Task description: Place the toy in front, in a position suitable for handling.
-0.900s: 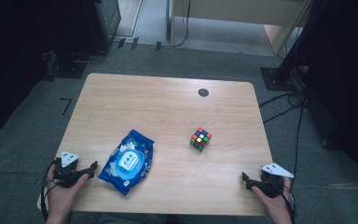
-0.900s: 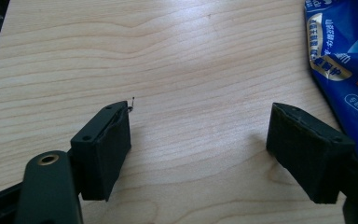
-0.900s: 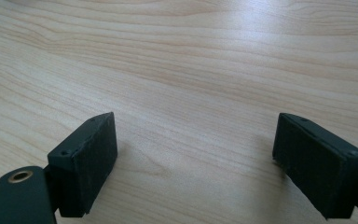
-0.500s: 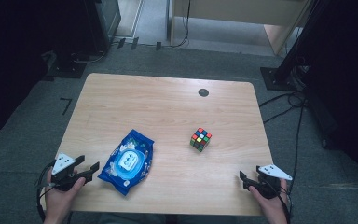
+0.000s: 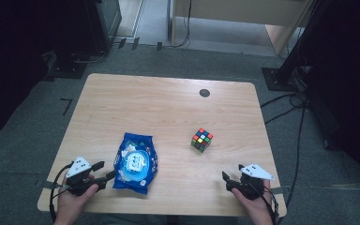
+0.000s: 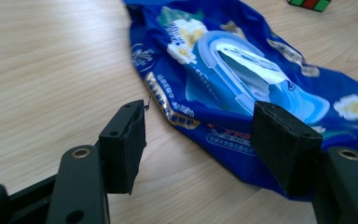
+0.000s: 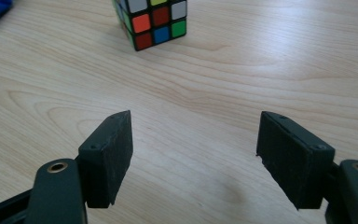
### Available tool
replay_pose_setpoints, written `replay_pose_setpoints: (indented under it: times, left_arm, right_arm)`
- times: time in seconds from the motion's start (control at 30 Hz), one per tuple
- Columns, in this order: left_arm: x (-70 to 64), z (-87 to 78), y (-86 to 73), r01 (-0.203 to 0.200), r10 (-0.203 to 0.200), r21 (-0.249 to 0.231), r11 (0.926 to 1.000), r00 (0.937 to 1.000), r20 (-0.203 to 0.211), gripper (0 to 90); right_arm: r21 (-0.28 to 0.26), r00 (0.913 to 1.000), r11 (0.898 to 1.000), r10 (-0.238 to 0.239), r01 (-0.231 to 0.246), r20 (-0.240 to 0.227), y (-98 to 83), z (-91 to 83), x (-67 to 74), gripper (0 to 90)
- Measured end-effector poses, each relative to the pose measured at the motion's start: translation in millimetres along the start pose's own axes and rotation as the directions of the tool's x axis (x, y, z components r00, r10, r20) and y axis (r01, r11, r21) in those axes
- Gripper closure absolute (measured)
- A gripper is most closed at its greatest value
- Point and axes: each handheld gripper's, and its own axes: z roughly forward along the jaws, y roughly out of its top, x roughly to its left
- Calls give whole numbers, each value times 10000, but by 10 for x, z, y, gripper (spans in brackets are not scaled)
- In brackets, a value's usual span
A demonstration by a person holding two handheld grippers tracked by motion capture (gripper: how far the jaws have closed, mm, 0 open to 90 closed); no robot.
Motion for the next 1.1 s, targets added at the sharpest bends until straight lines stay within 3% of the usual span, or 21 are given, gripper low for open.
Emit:
replay_pose_setpoints:
  times: [0.07,0.17,0.23,0.33,0.5,0.53,0.6,0.7,0.83,0.97,1.07,1.1]
  left_arm:
    - [-45,15,16,-34,34,-12,10000,10000,-26,350]
    - [-43,-16,46,572,-574,-508,9971,9983,-20,356]
    - [-13,0,91,834,-856,-687,9941,9959,-300,373]
    - [-7,98,187,1091,-1120,-507,9927,9920,-579,381]
    - [-76,259,313,1159,-1170,-173,9931,9894,-858,398]
    - [-83,338,395,1305,-1323,-221,9912,9837,-1218,417]
    - [-63,420,468,1420,-1446,-280,9895,9780,-1503,441]
    - [-14,552,517,1701,-1719,-253,9851,9681,-1821,492]
    - [41,671,537,1953,-1934,-85,9807,9631,-1870,599]
    - [71,726,575,1928,-1907,-57,9812,9654,-1778,737]
    - [83,726,610,1765,-1825,-490,9831,9674,-1758,889]
    - [88,739,621,1757,-1826,-547,9829,9676,-1741,900]
  right_arm:
    - [54,10000,10000,-74,74,-13,-3,17,20,276]
    - [26,10000,10000,-59,58,30,-10,24,10,278]
    - [-19,9999,10000,48,-48,109,-13,15,-13,280]
    - [-72,9993,9995,319,-318,190,-19,14,-53,282]
    - [-116,9991,9995,287,-284,296,-25,20,-72,282]
    - [-105,9992,9996,247,-244,318,-27,22,-72,282]
    - [-74,9992,9997,240,-238,334,-30,28,-74,282]
    - [-84,9990,9997,250,-248,363,-35,27,-75,282]
    - [-92,9990,9995,294,-291,343,-47,18,-93,281]
    - [-70,9990,9995,302,-300,344,-57,31,-102,281]
    - [-44,9992,9996,266,-265,290,-54,37,-87,281]
    - [-55,9994,9997,228,-226,276,-54,39,-83,281]
